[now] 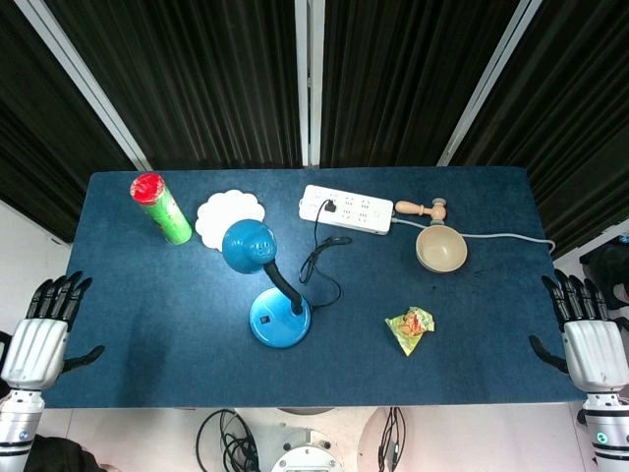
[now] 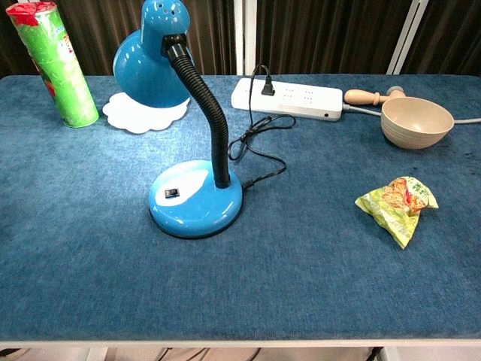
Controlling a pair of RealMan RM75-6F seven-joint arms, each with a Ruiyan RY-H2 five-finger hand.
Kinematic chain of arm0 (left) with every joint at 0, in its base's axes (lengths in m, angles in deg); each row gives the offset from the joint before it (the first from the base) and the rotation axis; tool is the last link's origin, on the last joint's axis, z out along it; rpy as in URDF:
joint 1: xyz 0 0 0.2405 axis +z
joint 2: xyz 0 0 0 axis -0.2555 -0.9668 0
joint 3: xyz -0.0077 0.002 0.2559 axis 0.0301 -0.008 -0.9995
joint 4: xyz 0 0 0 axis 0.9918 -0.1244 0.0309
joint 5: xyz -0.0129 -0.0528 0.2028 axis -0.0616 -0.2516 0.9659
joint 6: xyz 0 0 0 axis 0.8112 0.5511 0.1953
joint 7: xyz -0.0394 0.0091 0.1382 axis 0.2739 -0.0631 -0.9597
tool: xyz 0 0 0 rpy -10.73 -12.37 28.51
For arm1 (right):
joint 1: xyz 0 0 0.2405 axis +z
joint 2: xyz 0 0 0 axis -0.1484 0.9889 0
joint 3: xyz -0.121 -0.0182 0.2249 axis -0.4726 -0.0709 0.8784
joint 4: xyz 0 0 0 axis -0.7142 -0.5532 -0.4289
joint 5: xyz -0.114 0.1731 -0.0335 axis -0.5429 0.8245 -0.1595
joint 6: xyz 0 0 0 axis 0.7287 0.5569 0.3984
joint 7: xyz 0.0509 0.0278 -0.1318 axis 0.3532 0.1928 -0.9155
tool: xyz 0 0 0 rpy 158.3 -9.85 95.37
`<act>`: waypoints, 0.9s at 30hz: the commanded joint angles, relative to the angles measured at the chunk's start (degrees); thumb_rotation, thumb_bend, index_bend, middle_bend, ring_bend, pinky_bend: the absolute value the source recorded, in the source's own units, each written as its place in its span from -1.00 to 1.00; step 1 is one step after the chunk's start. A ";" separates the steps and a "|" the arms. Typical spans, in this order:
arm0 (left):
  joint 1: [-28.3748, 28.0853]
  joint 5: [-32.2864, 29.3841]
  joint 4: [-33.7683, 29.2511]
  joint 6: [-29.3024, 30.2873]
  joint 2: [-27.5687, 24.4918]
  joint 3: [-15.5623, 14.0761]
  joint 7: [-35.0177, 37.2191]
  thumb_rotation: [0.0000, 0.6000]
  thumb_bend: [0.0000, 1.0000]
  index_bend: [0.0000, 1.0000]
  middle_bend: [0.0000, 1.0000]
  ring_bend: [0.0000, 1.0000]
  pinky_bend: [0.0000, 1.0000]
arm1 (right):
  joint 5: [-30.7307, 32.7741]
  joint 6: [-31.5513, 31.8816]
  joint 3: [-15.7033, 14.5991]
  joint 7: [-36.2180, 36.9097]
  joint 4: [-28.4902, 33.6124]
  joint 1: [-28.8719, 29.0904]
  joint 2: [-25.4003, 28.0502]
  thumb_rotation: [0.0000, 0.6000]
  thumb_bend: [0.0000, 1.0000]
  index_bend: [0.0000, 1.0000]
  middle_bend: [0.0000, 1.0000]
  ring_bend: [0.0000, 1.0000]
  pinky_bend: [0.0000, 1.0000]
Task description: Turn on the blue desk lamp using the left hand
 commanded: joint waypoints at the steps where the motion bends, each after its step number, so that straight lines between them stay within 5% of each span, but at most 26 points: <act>1: -0.41 0.47 -0.82 -0.08 0.00 0.18 -0.33 1.00 -0.98 -1.00 -0.99 -1.00 -0.98 | 0.10 -0.11 0.06 -0.13 0.06 0.07 0.04 1.00 -0.65 -1.00 -1.00 -1.00 -1.00; 4: -1.02 1.21 -1.96 -0.44 0.37 0.25 -0.13 1.00 -0.88 -1.00 -0.79 -0.90 -0.65 | 0.20 -0.15 0.08 -0.12 0.12 0.05 0.07 1.00 -0.65 -1.00 -1.00 -1.00 -1.00; 7: -1.96 2.43 -3.03 -1.09 0.89 0.26 0.13 1.00 -0.67 -0.94 -0.11 -0.16 0.12 | 0.20 -0.14 0.05 -0.12 0.04 0.02 0.06 1.00 -0.65 -1.00 -1.00 -1.00 -1.00; 10: -3.73 5.49 -3.75 -2.43 1.63 -0.18 0.02 1.00 -0.45 -0.79 0.34 0.28 0.49 | 0.20 0.04 0.07 0.16 -0.06 -0.07 0.03 1.00 -0.65 -1.00 -1.00 -1.00 -1.00; 14: -6.54 9.22 -4.49 -5.14 4.25 -0.75 -1.52 1.00 -0.30 -0.58 0.54 0.47 0.61 | 0.20 0.24 0.11 0.43 -0.12 -0.18 0.09 1.00 -0.65 -1.00 -1.00 -1.00 -1.00; 27: -13.97 4.94 -4.81 -19.58 12.04 -0.49 -11.35 1.00 -0.29 -0.56 0.55 0.50 0.62 | 0.50 0.84 0.47 2.11 -0.11 -0.53 1.20 1.00 -0.65 -1.00 -1.00 -1.00 -1.00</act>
